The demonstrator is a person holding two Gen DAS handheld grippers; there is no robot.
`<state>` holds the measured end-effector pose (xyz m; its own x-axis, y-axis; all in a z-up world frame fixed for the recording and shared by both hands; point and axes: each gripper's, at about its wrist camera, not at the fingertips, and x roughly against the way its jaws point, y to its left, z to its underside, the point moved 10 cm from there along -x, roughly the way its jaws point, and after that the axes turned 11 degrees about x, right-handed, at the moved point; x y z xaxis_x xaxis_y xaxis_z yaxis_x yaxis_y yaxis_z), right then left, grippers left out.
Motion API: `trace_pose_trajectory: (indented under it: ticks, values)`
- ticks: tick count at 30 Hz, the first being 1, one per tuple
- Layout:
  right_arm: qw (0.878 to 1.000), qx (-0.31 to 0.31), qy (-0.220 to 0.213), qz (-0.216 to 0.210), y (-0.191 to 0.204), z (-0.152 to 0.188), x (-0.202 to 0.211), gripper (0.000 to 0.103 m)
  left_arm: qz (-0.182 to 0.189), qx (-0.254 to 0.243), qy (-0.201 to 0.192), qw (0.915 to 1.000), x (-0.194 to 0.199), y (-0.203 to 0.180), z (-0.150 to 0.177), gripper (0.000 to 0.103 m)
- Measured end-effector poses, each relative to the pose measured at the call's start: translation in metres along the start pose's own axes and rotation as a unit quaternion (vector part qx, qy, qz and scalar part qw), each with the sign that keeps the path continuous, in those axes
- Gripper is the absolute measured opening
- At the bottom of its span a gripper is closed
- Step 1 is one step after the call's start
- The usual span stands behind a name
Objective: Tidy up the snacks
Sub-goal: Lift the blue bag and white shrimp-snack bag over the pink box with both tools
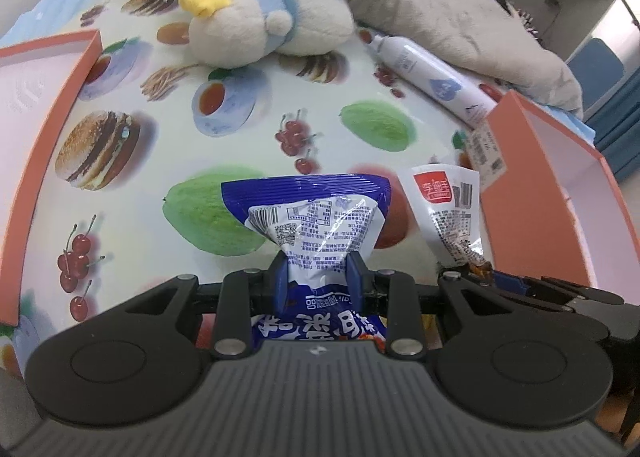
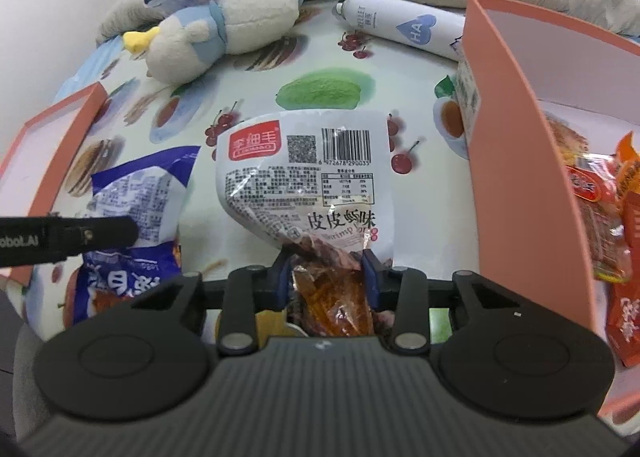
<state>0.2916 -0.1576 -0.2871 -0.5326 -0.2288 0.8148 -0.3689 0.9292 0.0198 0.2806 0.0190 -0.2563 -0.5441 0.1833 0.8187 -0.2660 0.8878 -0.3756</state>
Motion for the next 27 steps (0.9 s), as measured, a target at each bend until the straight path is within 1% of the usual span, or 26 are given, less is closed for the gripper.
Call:
trace_pose_trajectory:
  ticks: [4,9,14,18,27]
  values:
    - [1.0,-0.006,-0.022,0.002,0.0,-0.005,0.023,0.039,0.007,-0.005,-0.012,0.9999,0.021,-0.009,-0.002,0.034]
    - [0.999,-0.008,-0.052,0.0,0.003,-0.017,0.063,0.039,0.009,-0.025,-0.032,0.9991,0.052,-0.024,-0.009,0.034]
    - [0.996,-0.012,-0.084,-0.002,0.003,-0.033,0.101,0.039,0.02,-0.033,-0.05,0.998,0.077,-0.039,-0.02,0.034]
    - [0.994,-0.008,-0.111,0.001,0.003,-0.045,0.128,0.039,0.023,-0.046,-0.075,0.9959,0.099,-0.053,-0.031,0.034]
    - [0.984,-0.006,-0.177,0.017,-0.01,-0.072,0.186,0.039,0.056,-0.045,-0.104,0.9919,0.138,-0.083,-0.056,0.034]
